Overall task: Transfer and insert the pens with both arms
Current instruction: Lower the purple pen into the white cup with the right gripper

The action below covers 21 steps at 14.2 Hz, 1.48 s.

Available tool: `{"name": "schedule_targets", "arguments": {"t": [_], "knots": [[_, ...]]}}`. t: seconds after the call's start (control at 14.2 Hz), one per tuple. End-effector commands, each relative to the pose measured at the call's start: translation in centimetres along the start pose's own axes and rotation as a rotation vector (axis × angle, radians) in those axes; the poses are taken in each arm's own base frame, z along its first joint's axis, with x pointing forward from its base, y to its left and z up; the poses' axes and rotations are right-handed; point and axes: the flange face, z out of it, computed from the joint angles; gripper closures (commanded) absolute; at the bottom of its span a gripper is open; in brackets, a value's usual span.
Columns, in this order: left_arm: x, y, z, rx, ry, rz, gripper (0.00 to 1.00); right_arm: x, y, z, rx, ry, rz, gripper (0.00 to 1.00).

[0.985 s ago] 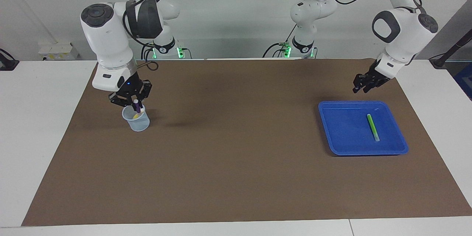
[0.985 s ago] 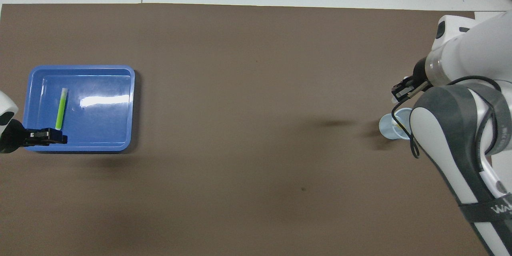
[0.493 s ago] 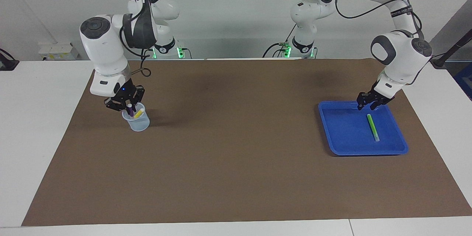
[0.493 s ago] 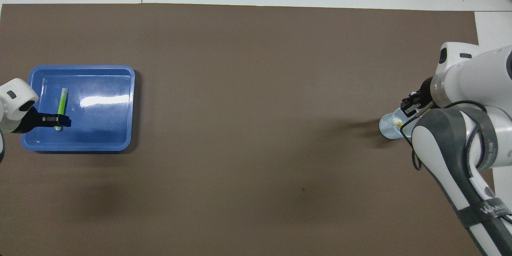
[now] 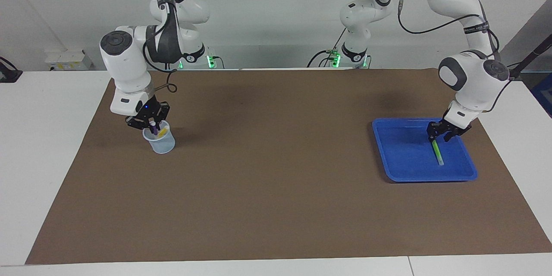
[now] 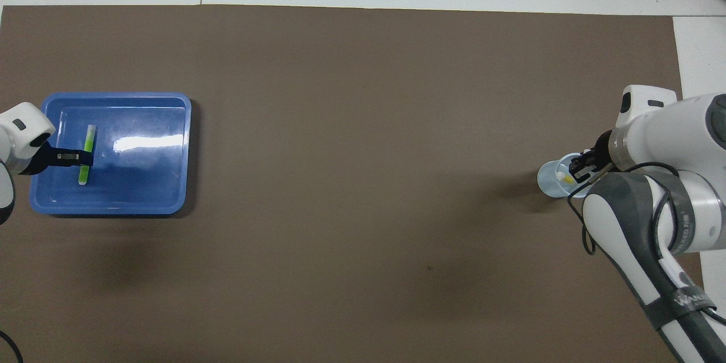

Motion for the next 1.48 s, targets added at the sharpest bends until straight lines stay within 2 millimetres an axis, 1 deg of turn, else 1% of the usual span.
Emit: {"name": "schedule_targets", "arguments": {"t": [0.0, 0.14, 0.35, 0.42, 0.49, 0.56, 0.63, 0.7, 0.77, 0.84, 0.99, 1.13, 1.2, 1.41], "knots": [[0.6, -1.1, 1.2, 0.013, 0.014, 0.012, 0.41, -0.6, -0.6, -0.5, -0.023, 0.01, 0.016, 0.4], [0.7, -0.9, 1.8, 0.012, 0.018, 0.013, 0.41, -0.6, -0.6, -0.5, -0.02, 0.012, 0.016, 0.0], [1.1, -0.4, 2.9, 0.013, 0.037, 0.019, 0.41, -0.2, -0.8, -1.0, -0.02, 0.012, 0.01, 0.0], [1.1, -0.4, 3.2, 0.013, 0.039, 0.019, 0.42, 0.1, -0.7, -1.9, -0.026, 0.022, 0.009, 0.0], [1.2, -0.4, 3.2, 0.014, 0.045, 0.021, 0.44, 0.5, -0.9, -2.6, -0.027, 0.025, 0.004, 0.0], [1.3, -0.2, 3.3, 0.014, 0.045, 0.024, 0.48, 1.2, -1.2, -3.6, -0.029, 0.033, -0.006, 0.0], [1.3, -0.1, 3.4, 0.014, 0.048, 0.024, 0.57, 1.5, -1.3, -4.4, -0.018, 0.037, 0.001, 0.0], [1.2, -0.1, 3.5, 0.015, 0.051, 0.021, 0.69, 1.9, -1.6, -5.7, 0.009, 0.063, 0.032, 0.0], [1.2, -0.1, 3.5, 0.015, 0.053, 0.021, 0.93, 3.0, -2.9, -7.4, 0.052, 0.1, 0.06, 0.0], [1.3, 0.0, 3.5, 0.015, 0.052, 0.023, 1.0, 4.0, -3.9, -8.6, 0.085, 0.128, 0.098, 0.0], [1.4, 0.0, 3.4, 0.013, 0.044, 0.019, 1.0, 6.6, -7.4, -10.4, 0.109, 0.167, 0.168, 0.0], [1.5, -0.1, 3.0, 0.009, 0.028, 0.019, 1.0, 8.7, -10.8, -11.5, 0.153, 0.223, 0.278, 0.0], [1.9, -0.3, 2.4, 0.003, 0.009, 0.015, 1.0, 9.6, -12.1, -11.8, 0.176, 0.253, 0.323, 0.0], [2.6, -0.6, 0.4, -0.014, -0.047, -0.016, 1.0, 11.2, -15.2, -12.4, 0.257, 0.304, 0.406, 0.0]]}}
